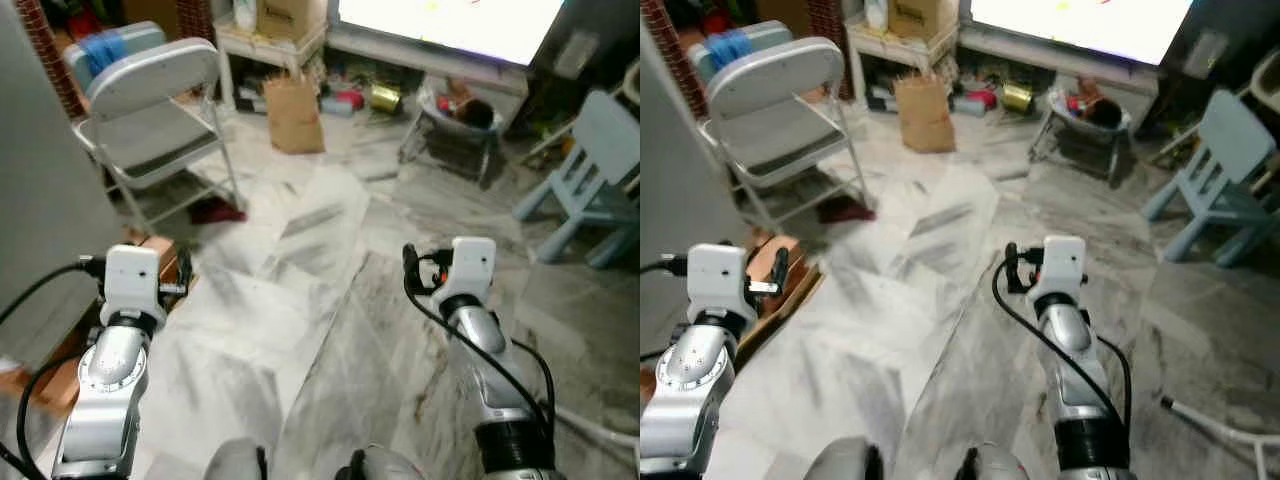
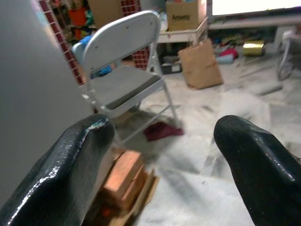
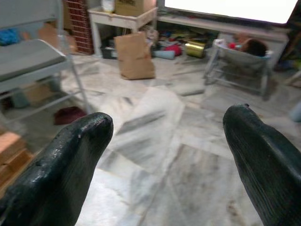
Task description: Restocking fridge
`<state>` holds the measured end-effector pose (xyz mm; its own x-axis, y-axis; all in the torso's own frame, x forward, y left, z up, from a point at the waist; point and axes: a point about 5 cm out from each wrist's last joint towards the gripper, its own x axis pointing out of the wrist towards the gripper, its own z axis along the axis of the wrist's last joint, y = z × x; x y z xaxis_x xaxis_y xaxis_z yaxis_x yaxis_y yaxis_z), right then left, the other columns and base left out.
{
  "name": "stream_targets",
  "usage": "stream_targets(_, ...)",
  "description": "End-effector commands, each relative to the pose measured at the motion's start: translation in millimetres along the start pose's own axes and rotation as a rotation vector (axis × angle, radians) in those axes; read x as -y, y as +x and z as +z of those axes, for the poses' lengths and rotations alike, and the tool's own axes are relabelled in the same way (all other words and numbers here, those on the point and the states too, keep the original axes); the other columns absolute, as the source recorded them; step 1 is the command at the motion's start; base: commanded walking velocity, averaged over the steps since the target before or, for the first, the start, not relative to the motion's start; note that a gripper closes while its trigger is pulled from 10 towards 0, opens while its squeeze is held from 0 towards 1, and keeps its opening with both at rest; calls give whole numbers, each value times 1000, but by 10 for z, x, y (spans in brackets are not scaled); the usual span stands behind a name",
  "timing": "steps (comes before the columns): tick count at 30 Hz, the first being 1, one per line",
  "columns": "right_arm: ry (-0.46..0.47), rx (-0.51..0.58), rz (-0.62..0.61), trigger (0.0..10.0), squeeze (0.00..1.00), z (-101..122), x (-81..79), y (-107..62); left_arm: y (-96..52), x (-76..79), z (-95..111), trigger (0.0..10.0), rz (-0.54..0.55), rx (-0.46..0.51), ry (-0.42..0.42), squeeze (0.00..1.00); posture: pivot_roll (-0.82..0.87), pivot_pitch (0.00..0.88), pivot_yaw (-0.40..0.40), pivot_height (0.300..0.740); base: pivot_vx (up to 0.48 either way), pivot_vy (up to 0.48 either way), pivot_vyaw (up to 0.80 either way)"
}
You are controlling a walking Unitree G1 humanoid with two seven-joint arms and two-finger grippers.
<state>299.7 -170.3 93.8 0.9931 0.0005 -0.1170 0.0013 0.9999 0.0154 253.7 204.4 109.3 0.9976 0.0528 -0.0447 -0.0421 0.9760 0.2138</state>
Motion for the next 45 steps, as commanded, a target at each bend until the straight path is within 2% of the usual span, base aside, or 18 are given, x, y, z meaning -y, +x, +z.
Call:
stream_targets(1, 6, -6, -14, 10000, 0, -6, 41, -4, -16, -30, -2, 10000, 7, -4, 33, 0, 146, 139, -37, 740, 0, 472, 0)
stream_targets(12, 4, -15, 17, 10000, 0, -35, -55, -7, -48, -35, -21, 10000, 18, -3, 26, 0, 159, 150, -54, 740, 0, 479, -134)
stream_targets(15, -2, -22, 21, 10000, 0, -49, -37, -29, -74, -13, -31, 10000, 6, -10, -10, 0, 161, 151, -69, 740, 0, 480, 0)
stream_targets(23, -21, -57, 7, 10000, 0, -122, 44, -57, -179, 9, -120, 10000, 36, -44, -25, 0, 160, 145, -85, 740, 0, 480, 0)
stream_targets(39, -42, -62, 50, 10000, 0, -166, 7, -87, -300, -70, -235, 10000, 89, -89, -29, 0, 166, 116, -93, 740, 0, 480, 0)
stream_targets(45, -50, -55, 60, 10000, 0, -164, -1, -105, -301, -78, -178, 10000, 108, -53, -13, 0, 166, 122, -86, 740, 0, 160, 669)
